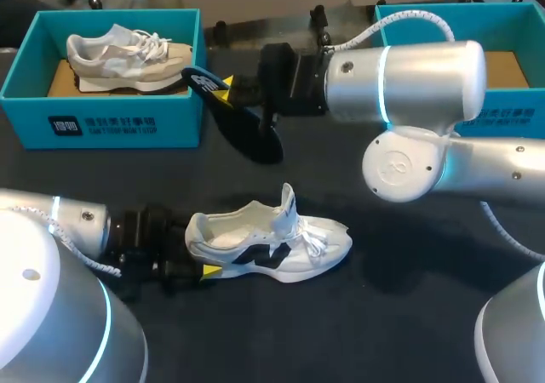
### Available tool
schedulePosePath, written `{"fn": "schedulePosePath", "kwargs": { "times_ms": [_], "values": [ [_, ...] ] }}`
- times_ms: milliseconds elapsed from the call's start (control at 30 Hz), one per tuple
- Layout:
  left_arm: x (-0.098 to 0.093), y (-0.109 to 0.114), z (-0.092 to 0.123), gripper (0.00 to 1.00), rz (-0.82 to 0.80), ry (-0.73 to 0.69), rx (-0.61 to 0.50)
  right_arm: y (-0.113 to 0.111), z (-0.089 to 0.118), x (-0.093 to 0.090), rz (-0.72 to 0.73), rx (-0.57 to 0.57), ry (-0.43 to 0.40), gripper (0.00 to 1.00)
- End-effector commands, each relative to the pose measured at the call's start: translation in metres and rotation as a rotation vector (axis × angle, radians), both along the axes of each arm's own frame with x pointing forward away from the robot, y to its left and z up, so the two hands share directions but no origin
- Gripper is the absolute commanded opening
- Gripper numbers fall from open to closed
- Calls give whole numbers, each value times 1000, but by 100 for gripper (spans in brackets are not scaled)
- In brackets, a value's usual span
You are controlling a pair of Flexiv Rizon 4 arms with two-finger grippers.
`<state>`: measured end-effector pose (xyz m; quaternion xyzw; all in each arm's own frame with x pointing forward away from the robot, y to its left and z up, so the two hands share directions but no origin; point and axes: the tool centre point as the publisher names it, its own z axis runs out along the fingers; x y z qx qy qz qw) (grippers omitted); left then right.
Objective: Take the shoe out of the shoebox, open the shoe tongue, remove and reinsert the insole, then place the shoe into the shoebox
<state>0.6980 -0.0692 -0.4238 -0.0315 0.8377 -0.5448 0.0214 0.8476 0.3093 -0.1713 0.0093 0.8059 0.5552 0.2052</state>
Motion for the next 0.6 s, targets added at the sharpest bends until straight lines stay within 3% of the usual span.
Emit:
{"fn": "schedulePosePath", "kwargs": {
  "times_ms": [33, 233, 433, 600],
  "values": [
    [0, -1, -1, 0, 2, 0, 3, 1, 0, -1, -2, 0, -1, 0],
    [0, -1, -1, 0, 2, 0, 3, 1, 5, 3, 45, 30, 45, 0],
    [0, -1, -1, 0, 2, 0, 3, -9, 25, 5, 93, 76, 87, 0],
    [0, -1, -1, 0, 2, 0, 3, -16, 41, 4, 154, 80, 171, 0]
  ]
}}
